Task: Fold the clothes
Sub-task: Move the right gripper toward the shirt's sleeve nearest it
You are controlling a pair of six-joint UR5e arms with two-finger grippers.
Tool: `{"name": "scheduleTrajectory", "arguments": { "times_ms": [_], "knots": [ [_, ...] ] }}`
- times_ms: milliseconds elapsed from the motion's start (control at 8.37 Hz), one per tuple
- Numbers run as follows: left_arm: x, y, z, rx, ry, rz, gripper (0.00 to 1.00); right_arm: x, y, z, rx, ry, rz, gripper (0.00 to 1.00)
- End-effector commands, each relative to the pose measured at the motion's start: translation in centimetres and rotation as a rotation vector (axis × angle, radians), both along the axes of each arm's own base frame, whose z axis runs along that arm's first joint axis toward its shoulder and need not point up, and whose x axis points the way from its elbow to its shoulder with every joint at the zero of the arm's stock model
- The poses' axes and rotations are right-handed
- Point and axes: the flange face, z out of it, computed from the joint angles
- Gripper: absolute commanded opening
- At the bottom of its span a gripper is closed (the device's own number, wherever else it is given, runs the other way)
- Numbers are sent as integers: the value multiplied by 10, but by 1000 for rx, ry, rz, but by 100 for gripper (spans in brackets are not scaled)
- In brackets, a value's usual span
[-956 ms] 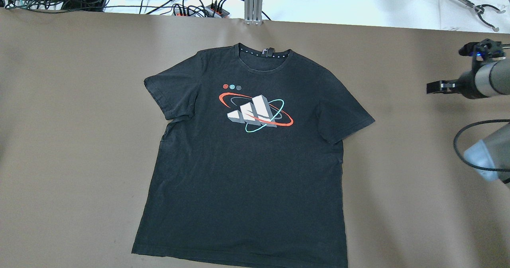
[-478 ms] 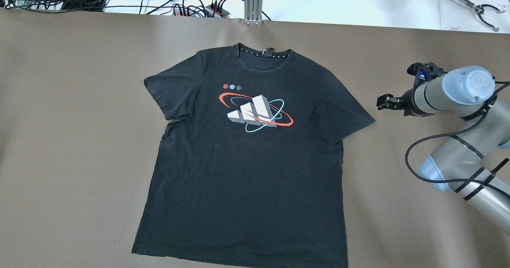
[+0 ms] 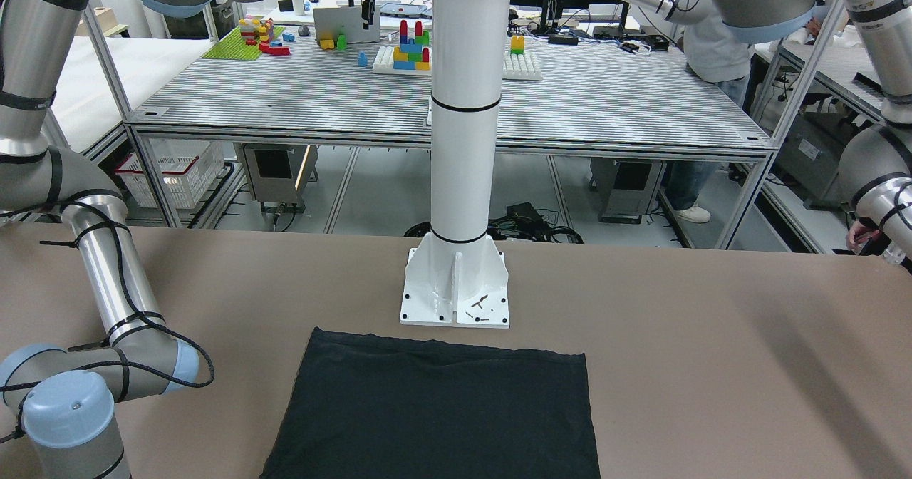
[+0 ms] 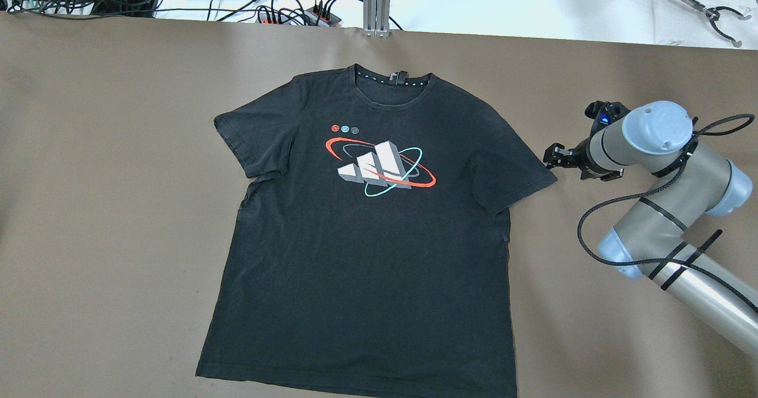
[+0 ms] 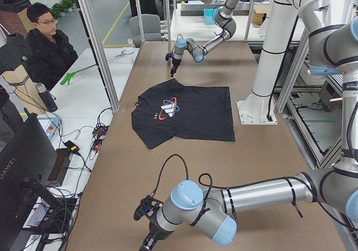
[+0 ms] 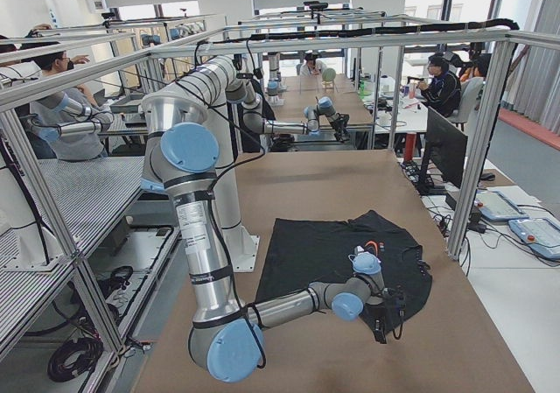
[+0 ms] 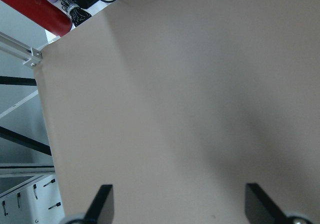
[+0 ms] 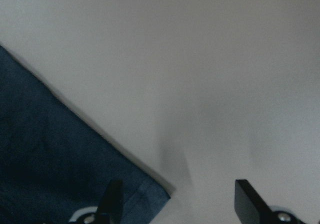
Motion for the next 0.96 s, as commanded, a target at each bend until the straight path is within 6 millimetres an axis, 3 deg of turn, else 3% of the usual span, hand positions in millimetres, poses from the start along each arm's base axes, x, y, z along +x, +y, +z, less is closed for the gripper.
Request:
{"name": "scheduleTrajectory", "arguments": {
  "times_ms": [0,478,598,717,837],
  "knots": [
    [0,1,0,-2,6,-4,93,-11,-2,2,-10,3,-9,75],
    [0,1,-1,-7,16,-12,93,-18,1,7,-19,10,-20,66],
    [0,0,-3,-4,16,-16,93,-19,1,7,-19,9,-22,60],
    [0,0,-3,-4,16,-16,93,-22,2,7,-19,9,-27,45],
    [0,0,-3,-4,15,-16,93,-24,1,4,-17,7,-27,15]
  ]
}}
